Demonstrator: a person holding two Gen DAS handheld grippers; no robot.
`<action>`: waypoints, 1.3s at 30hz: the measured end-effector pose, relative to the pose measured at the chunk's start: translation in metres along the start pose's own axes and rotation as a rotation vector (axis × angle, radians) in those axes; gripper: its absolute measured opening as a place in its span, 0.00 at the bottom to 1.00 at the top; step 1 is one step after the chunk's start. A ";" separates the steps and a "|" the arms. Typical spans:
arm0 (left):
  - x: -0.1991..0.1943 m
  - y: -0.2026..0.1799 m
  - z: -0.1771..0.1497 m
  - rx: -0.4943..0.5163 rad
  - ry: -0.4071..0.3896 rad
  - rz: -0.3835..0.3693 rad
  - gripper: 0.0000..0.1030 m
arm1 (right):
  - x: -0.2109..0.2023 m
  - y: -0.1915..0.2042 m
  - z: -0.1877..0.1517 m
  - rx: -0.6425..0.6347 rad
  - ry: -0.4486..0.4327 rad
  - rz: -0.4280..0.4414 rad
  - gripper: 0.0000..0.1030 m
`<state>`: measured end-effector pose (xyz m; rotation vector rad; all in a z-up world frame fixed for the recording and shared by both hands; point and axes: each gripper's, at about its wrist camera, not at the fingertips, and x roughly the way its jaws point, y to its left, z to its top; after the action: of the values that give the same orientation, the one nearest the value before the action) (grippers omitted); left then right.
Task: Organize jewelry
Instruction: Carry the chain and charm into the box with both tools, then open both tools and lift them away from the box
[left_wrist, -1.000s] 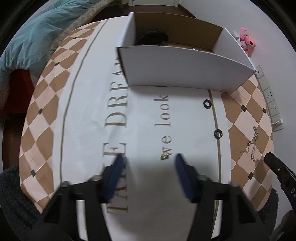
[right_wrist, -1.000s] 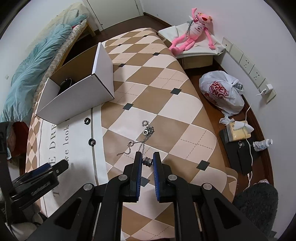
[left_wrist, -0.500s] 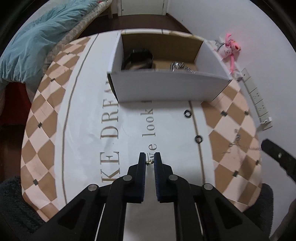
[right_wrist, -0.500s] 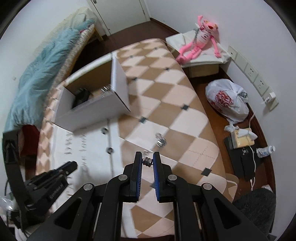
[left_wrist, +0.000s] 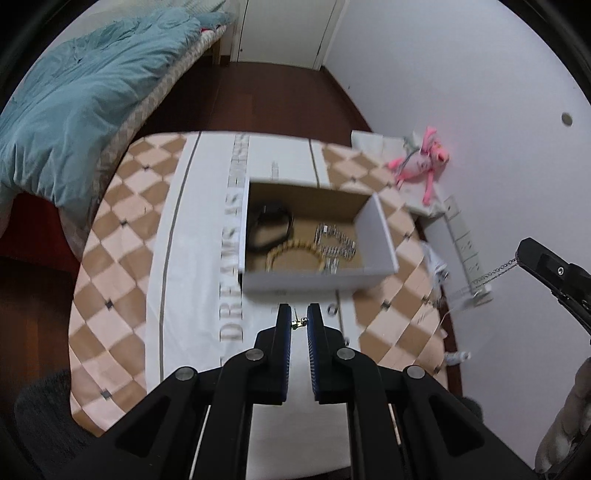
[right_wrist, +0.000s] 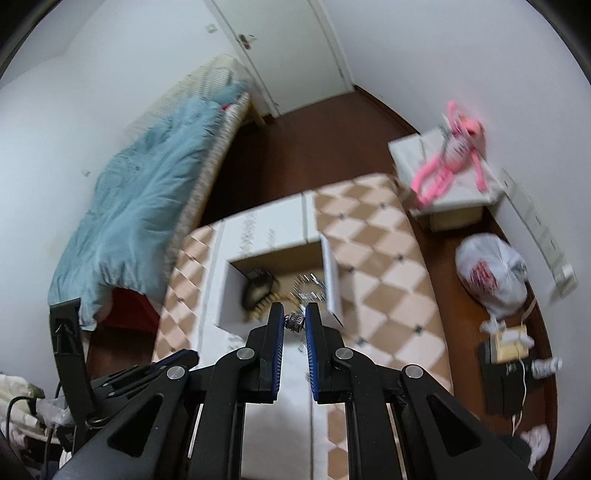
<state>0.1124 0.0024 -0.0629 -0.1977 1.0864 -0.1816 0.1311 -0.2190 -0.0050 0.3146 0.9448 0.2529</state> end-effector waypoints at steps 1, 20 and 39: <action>-0.001 0.000 0.008 0.000 -0.005 -0.009 0.06 | 0.001 0.006 0.008 -0.016 -0.006 0.004 0.12; 0.089 0.021 0.107 0.015 0.152 -0.037 0.06 | 0.156 0.016 0.076 -0.095 0.199 -0.093 0.12; 0.107 0.036 0.122 0.004 0.146 0.128 0.71 | 0.206 -0.005 0.077 -0.091 0.318 -0.147 0.51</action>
<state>0.2719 0.0202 -0.1087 -0.1125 1.2401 -0.0843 0.3104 -0.1641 -0.1196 0.1207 1.2608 0.2140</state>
